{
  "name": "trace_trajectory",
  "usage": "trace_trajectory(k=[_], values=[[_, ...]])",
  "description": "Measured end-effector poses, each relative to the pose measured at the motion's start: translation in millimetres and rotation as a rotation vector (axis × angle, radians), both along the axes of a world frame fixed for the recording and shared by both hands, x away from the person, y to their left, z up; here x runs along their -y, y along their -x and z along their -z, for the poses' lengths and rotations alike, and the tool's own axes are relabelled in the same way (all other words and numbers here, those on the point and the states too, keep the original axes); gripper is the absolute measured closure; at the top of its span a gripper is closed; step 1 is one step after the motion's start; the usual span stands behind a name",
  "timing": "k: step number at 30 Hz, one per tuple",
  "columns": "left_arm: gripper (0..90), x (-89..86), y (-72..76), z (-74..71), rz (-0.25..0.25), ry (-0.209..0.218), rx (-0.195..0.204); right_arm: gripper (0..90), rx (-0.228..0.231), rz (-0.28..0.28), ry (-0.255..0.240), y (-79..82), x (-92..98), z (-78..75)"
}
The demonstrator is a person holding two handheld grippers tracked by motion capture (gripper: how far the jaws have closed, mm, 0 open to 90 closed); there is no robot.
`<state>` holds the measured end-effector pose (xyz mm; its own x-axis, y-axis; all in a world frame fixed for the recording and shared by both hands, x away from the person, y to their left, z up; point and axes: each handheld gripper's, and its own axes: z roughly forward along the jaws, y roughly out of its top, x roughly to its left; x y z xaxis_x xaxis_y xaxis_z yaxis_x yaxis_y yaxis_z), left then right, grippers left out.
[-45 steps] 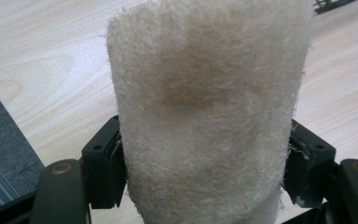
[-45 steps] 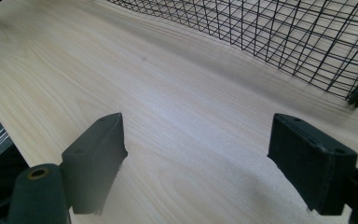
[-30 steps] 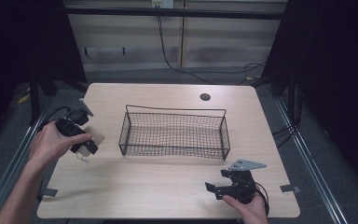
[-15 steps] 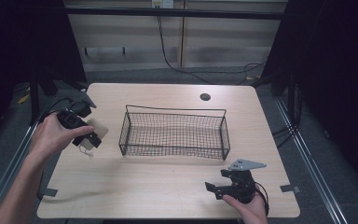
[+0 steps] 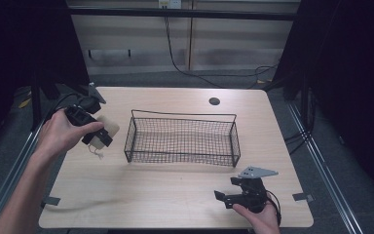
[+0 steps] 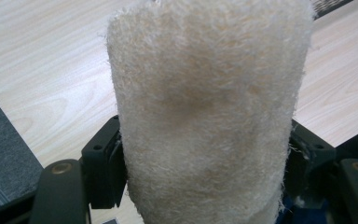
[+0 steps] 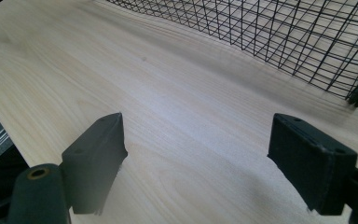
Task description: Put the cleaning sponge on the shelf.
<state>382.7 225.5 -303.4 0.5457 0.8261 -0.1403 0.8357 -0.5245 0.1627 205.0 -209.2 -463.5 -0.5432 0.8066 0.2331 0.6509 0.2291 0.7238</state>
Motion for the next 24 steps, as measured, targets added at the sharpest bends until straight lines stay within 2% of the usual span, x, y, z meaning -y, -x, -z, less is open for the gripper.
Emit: trace_trajectory(k=[7, 11, 13, 18, 21, 22, 24], values=[[28.4, 16.2, -1.6, -5.4, -0.015, -0.014, -0.009, 18.5, 0.002, -0.001, 0.001, 0.2, 0.0, -0.1], [28.4, 24.2, -4.1, -7.1, -0.044, -0.017, -0.016, 18.5, 0.001, 0.0, 0.004, 0.5, 0.0, -0.2], [28.3, 27.5, -5.9, -8.5, -0.075, -0.004, -0.019, 18.5, 0.001, -0.001, 0.005, 0.5, -0.1, -0.3], [28.3, 36.0, -9.7, -12.1, -0.11, 0.009, -0.017, 18.4, 0.001, -0.002, 0.006, 0.5, -0.1, -0.2], [28.4, 39.7, -12.5, -14.4, -0.162, 0.034, -0.009, 18.5, 0.001, -0.004, 0.008, 0.6, -0.1, -0.2], [28.4, 41.9, -14.5, -14.2, -0.171, 0.03, -0.012, 18.5, 0.001, -0.004, 0.009, 0.7, -0.1, -0.2], [28.4, 43.6, -15.7, -14.0, -0.168, 0.025, -0.018, 18.5, 0.001, -0.005, 0.009, 0.8, -0.2, -0.2]])
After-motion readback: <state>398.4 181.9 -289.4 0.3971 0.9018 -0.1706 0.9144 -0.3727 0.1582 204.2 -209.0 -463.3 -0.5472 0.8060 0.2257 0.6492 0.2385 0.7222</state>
